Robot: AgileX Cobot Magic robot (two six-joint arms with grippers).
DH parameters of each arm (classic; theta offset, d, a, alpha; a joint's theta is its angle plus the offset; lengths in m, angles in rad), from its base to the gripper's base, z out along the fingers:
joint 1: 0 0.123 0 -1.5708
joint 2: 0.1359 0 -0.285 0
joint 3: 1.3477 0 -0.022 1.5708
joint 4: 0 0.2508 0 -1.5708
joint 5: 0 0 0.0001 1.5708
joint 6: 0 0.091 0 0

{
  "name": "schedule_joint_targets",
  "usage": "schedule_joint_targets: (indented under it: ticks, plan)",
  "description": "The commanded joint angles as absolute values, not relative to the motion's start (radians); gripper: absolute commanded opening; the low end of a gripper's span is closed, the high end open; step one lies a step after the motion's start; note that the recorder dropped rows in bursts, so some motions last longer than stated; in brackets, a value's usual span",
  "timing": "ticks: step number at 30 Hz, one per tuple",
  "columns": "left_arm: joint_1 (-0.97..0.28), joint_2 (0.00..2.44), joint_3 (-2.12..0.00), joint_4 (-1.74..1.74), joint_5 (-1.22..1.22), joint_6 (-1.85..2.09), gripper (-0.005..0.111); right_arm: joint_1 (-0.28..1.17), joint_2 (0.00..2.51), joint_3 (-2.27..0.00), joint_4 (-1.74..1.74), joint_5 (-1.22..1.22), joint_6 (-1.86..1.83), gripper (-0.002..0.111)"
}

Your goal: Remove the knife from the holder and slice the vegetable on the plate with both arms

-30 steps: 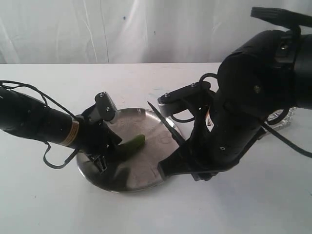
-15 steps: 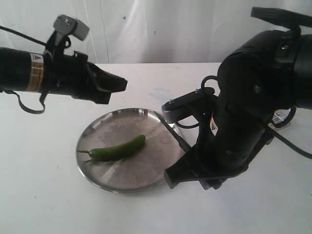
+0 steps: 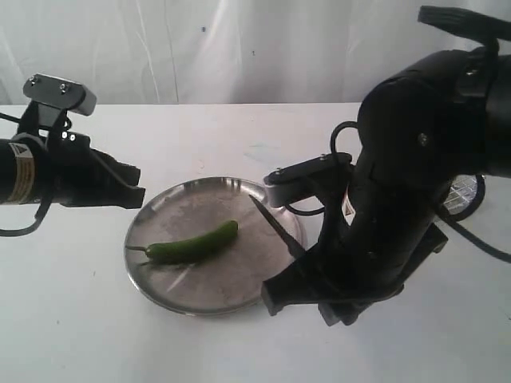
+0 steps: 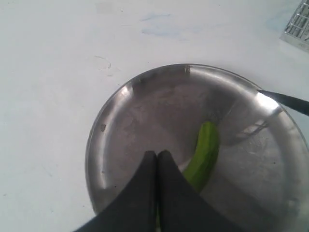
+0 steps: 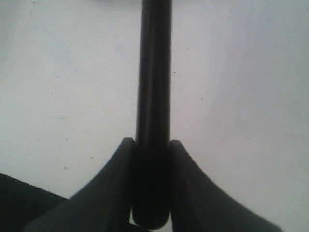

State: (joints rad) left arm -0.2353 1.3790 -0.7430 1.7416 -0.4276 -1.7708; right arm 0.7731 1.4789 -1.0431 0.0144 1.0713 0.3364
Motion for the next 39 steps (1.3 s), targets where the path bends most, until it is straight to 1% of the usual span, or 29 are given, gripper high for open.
schedule_joint_targets:
  ticks: [1,5,9,11,14,18,20,24,27,32,39]
  plan:
    - [-0.232,1.380,-0.758,1.680,-0.438,-1.633,0.000,0.766,1.470,-1.045,0.018,1.045,0.276,0.000]
    - [-0.232,1.431,-0.761,1.455,-0.439,-1.434,0.000,0.766,1.470,-1.045,0.086,1.030,0.180,0.000]
    - [-0.230,1.513,-0.826,1.328,-0.470,-1.226,0.000,0.766,1.506,-1.045,0.049,1.001,0.172,0.000]
    - [-0.230,1.567,-0.889,1.279,-0.500,-1.225,0.000,0.745,1.539,-1.050,0.021,0.978,0.151,0.000]
    - [-0.230,1.648,-0.991,1.299,-0.502,-1.242,0.000,0.707,1.615,-1.084,0.016,0.953,0.129,0.000]
    - [-0.230,1.752,-1.072,1.319,-0.514,-1.263,0.000,0.667,1.690,-1.145,0.016,0.937,0.095,0.000]
    - [-0.230,1.805,-1.106,1.319,-0.558,-1.259,0.000,0.659,1.717,-1.172,0.025,0.939,0.060,0.000]
    - [-0.230,1.877,-1.129,1.326,-0.654,-1.259,0.000,0.657,1.749,-1.194,0.027,0.887,0.047,0.000]
    - [-0.230,1.905,-1.129,1.316,-0.650,-1.259,0.000,0.657,1.772,-1.195,0.041,0.862,0.047,0.000]
    - [-0.213,1.910,-1.129,1.287,-0.665,-1.288,0.000,0.657,1.806,-1.195,0.055,0.857,0.047,0.000]
    - [-0.197,1.910,-1.129,1.272,-0.767,-1.308,0.000,0.657,1.818,-1.195,0.055,0.836,0.047,0.000]
